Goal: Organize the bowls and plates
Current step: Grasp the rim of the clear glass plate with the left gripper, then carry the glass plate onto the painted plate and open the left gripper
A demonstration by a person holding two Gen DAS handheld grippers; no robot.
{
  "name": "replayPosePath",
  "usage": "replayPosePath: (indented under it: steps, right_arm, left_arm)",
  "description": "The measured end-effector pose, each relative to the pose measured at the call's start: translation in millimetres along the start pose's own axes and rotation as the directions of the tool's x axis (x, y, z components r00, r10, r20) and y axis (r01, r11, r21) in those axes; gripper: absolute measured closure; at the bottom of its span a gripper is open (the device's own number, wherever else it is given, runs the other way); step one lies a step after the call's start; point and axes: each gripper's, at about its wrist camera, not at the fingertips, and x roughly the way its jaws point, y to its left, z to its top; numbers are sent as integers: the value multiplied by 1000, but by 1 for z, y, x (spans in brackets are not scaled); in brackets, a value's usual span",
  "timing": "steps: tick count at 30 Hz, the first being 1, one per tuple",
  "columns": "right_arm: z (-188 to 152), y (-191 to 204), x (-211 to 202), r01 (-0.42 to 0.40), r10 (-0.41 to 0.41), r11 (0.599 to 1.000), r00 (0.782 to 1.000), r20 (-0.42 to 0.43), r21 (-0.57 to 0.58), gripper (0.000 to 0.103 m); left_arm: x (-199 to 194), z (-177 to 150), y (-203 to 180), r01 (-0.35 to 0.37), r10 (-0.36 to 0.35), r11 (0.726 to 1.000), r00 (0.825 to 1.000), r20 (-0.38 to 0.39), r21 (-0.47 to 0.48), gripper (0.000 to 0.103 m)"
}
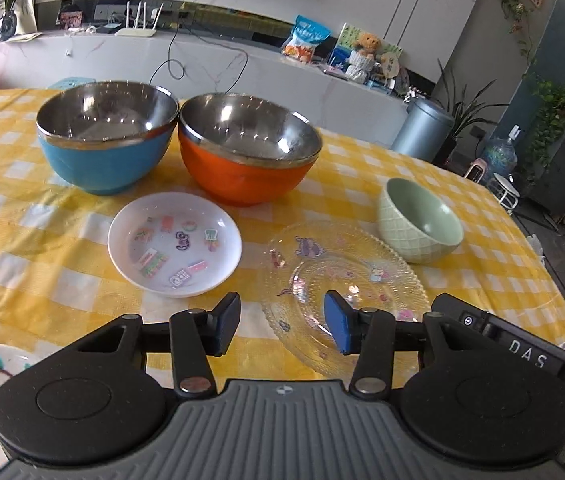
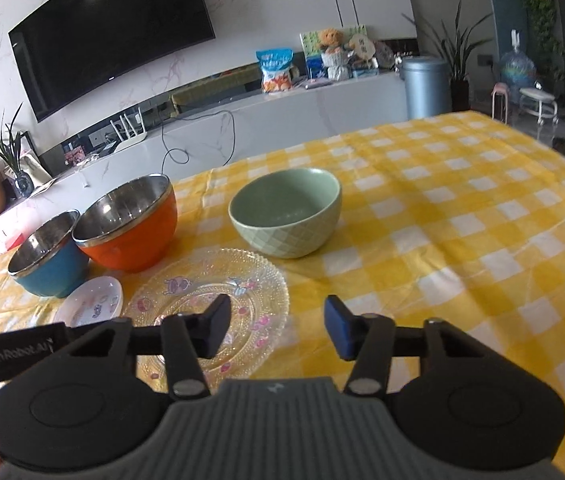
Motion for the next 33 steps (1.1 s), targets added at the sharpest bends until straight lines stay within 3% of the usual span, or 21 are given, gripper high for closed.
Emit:
replayPosePath:
  steps: [7, 18, 21, 33]
  right_arm:
    - [3, -11, 30, -49, 55, 994, 997, -59, 95, 73]
    - [2, -20, 46, -68, 82, 985, 993, -85, 158, 87]
    - [2, -21, 46, -58, 72, 985, 994, -83, 164, 93]
    - [2, -23, 25, -72, 92, 978, 991, -94, 195, 94]
  left_arm:
    - [18, 1, 7, 10, -11, 1000, 1000, -22, -18, 63]
    - [27, 4, 7, 8, -8, 1000, 1000, -17, 1, 84]
    - [28, 7, 7, 12, -12, 1000, 1000, -20, 0, 84]
    - [0, 4, 5, 17, -17, 1000, 1000, -6, 1, 85]
